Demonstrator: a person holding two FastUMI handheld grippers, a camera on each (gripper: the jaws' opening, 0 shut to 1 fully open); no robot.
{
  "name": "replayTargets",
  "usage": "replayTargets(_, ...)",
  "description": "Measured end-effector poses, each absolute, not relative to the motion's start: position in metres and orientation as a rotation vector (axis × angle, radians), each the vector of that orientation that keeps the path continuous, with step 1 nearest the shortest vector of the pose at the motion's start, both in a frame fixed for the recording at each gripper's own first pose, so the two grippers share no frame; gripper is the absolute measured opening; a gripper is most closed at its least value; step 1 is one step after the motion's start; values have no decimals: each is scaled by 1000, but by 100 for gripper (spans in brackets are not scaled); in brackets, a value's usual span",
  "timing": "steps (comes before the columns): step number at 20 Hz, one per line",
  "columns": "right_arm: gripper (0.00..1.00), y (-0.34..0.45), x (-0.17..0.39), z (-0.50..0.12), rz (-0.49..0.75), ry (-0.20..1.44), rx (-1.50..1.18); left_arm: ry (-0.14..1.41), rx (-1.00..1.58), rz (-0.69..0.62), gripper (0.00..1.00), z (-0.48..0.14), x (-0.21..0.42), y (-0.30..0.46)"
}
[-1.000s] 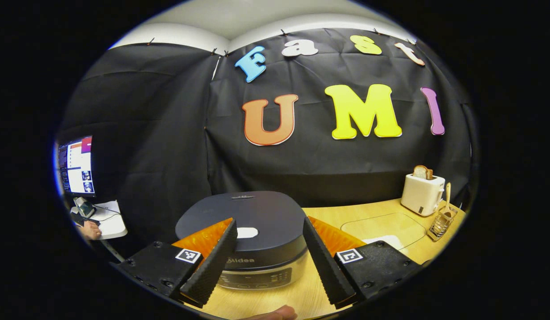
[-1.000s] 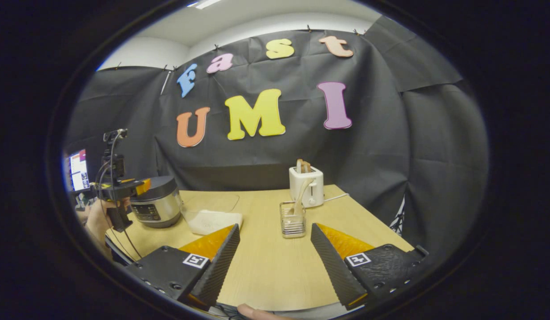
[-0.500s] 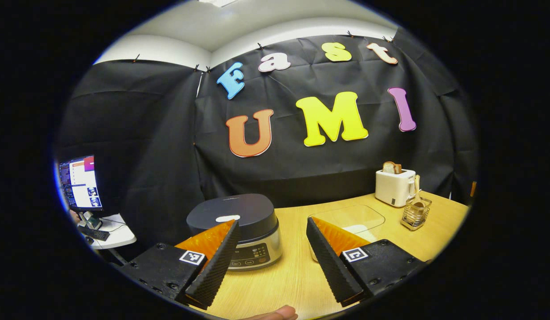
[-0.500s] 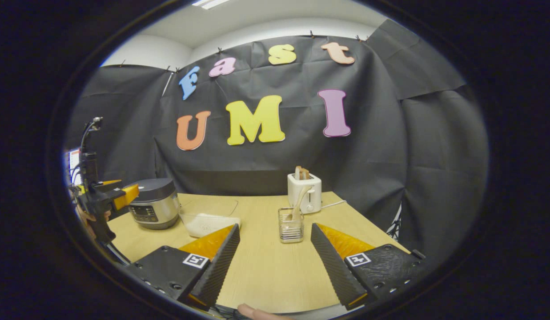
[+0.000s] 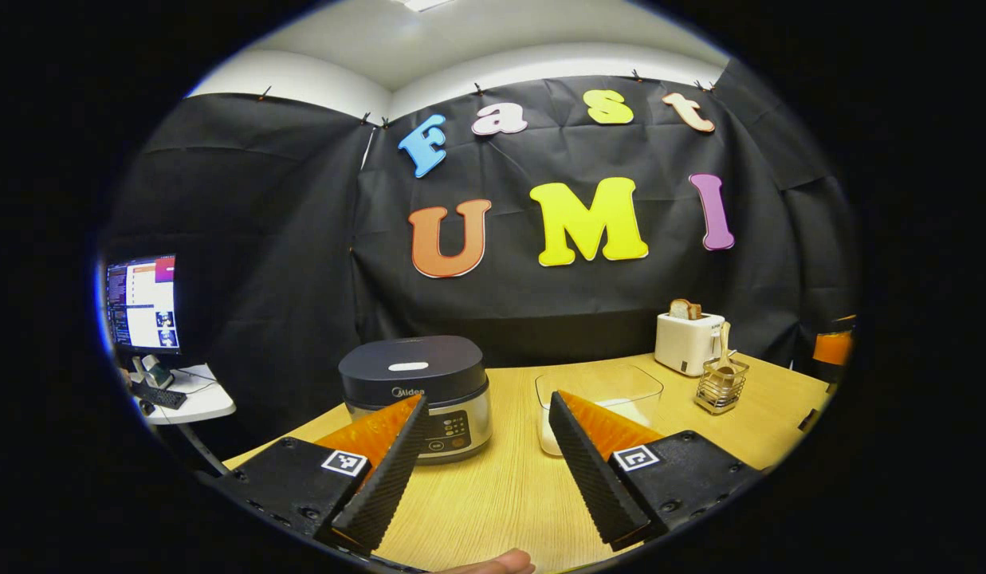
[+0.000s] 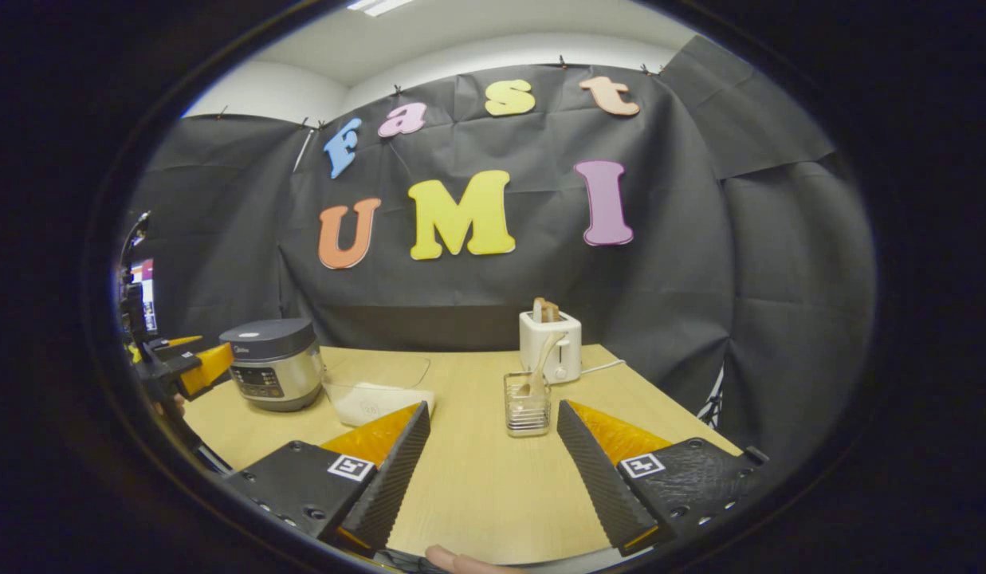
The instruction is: Close the left gripper, press the button to open the rice cooker; take a wooden spoon from the chopstick holder with the right hand, scoop a spoonful of rice and pour it into the rice cooker, then put the wooden spoon back into the chopstick holder.
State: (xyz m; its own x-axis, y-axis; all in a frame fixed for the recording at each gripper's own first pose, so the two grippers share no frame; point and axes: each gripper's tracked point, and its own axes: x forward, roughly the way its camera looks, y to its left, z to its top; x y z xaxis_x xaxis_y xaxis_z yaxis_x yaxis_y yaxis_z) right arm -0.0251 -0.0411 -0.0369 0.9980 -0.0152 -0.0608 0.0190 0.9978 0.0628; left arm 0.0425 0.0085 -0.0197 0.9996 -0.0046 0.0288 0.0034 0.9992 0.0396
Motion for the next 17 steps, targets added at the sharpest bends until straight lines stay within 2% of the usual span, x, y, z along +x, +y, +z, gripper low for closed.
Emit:
replayTargets(3,93,-44,-22,-33,-29,46,54,-28,17,15,96,-19,46,20)
replayTargets(4,96,-45,-24,-32,-35,41,51,-28,6,14,96,-19,46,21)
replayTargets(6,93,-45,-24,-33,-37,32,52,-16,-7,9,96,-22,47,21)
replayTargets(8,96,-42,-21,-37,-34,39,42,-26,-10,4,96,-19,45,20)
replayTargets(9,92,-43,-21,-38,-36,41,38,-29,-9,3,96,-18,45,21)
replayTargets(10,96,-43,-20,-38,-39,41,36,-32,-11,2,96,-18,45,21)
replayTargets(15,96,-38,-17,-44,-32,56,37,-18,-33,-5,96,-21,46,22)
replayTargets(17,93,-37,-18,-42,-30,50,32,-8,-37,-11,96,-24,48,19)
